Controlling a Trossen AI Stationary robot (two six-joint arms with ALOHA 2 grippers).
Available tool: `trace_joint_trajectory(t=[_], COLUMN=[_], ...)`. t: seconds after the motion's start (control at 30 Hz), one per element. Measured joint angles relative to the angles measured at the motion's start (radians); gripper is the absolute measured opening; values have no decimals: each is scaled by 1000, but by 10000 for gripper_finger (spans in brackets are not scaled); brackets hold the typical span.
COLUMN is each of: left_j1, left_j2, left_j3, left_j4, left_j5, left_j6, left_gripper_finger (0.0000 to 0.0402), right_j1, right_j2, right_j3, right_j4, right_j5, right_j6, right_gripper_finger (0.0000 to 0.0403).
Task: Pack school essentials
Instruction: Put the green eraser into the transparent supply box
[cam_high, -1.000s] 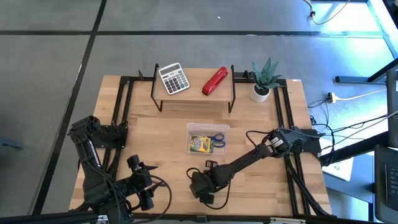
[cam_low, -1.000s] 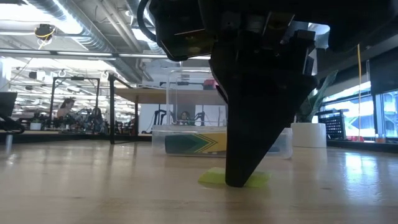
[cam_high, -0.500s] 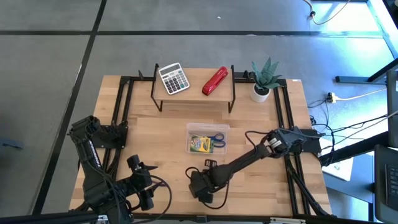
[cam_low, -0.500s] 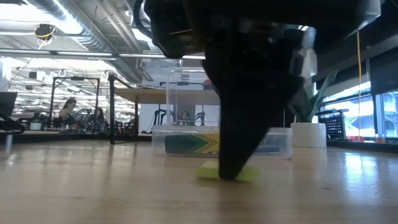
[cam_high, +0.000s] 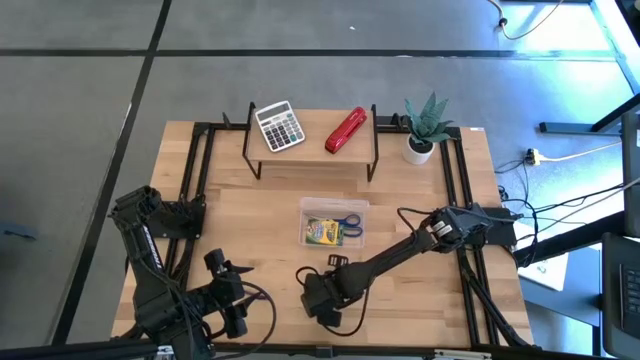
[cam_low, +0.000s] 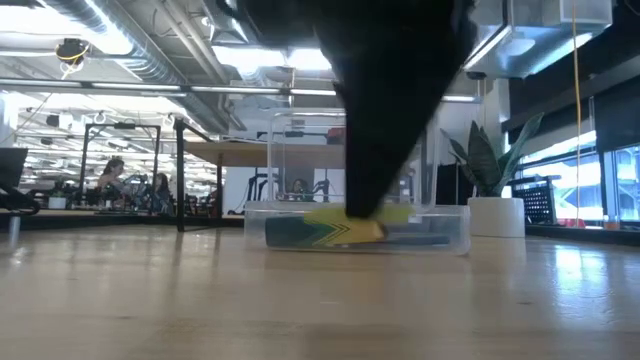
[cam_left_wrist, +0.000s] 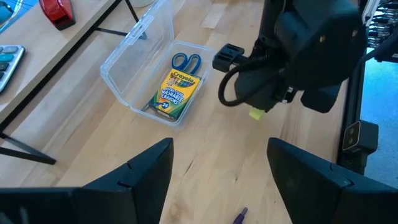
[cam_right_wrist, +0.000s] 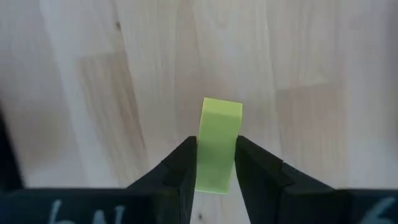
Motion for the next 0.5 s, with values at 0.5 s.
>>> trace_joint_trajectory(t=[0.5], left_j1=[-1], left_j2=[0], left_j3=[0], left_j4=[0], left_j5=[0], left_j6=[1], left_gripper_finger=[254], right_j1=[-70], right_j2=[-3], right_j3=[236], right_j4=[-324], right_j5=[88], right_j6=[56], right_gripper_finger=[108])
